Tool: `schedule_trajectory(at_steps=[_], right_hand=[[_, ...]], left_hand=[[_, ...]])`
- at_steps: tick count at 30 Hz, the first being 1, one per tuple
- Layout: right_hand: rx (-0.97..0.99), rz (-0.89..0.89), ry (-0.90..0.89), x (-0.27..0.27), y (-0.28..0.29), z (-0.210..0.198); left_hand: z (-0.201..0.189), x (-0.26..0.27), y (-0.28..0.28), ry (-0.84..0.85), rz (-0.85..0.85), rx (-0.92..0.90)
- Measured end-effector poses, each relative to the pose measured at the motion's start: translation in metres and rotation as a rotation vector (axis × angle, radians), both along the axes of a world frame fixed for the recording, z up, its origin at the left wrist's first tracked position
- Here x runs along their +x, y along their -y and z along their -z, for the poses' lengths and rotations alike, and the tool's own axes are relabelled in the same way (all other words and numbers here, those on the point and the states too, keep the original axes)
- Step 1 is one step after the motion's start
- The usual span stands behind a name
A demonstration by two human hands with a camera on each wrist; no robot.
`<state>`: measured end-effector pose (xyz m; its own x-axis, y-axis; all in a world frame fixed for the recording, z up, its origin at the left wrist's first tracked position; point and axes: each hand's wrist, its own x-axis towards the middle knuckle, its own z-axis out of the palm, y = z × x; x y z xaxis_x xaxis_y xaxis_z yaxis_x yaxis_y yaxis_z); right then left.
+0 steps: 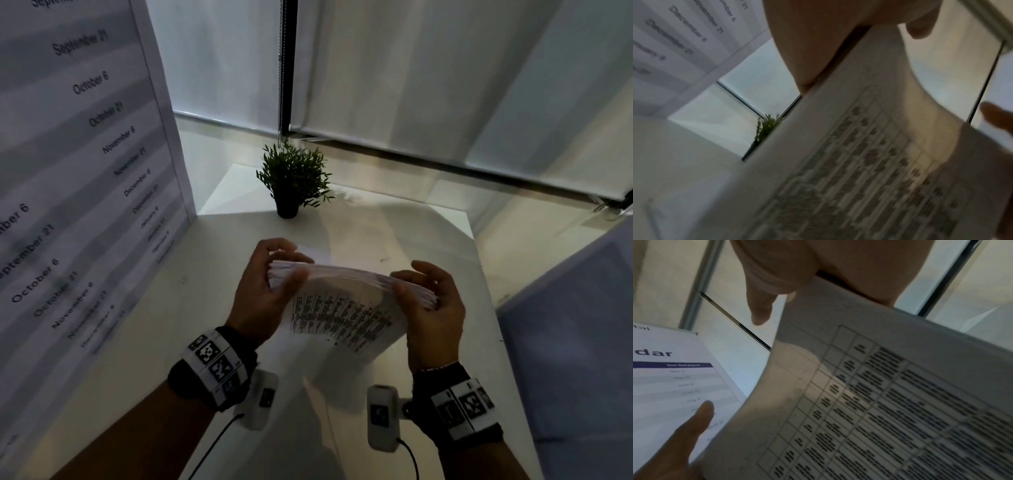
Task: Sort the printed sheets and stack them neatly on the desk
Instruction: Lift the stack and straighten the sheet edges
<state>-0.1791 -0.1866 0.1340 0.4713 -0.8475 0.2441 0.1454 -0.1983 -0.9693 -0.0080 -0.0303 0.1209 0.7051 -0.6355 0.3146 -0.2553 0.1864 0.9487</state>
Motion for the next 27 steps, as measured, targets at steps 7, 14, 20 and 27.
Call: schedule_trajectory(at_steps=[7,14,20,27], right_hand=[[-0.011,0.181,-0.004,0.016,0.009,0.001],[0.018,0.197,-0.011,0.020,0.009,-0.001],[0.010,0.221,-0.007,0.016,0.004,-0.001],[0.123,0.186,0.039,0.014,0.008,0.008]], left_hand=[[-0.010,0.004,0.023,-0.024,-0.236,-0.022],[-0.008,0.014,0.032,-0.031,-0.253,0.020],[-0.003,0.018,0.031,-0.016,-0.210,0.040],[0.008,0.026,0.021,-0.134,0.049,0.055]])
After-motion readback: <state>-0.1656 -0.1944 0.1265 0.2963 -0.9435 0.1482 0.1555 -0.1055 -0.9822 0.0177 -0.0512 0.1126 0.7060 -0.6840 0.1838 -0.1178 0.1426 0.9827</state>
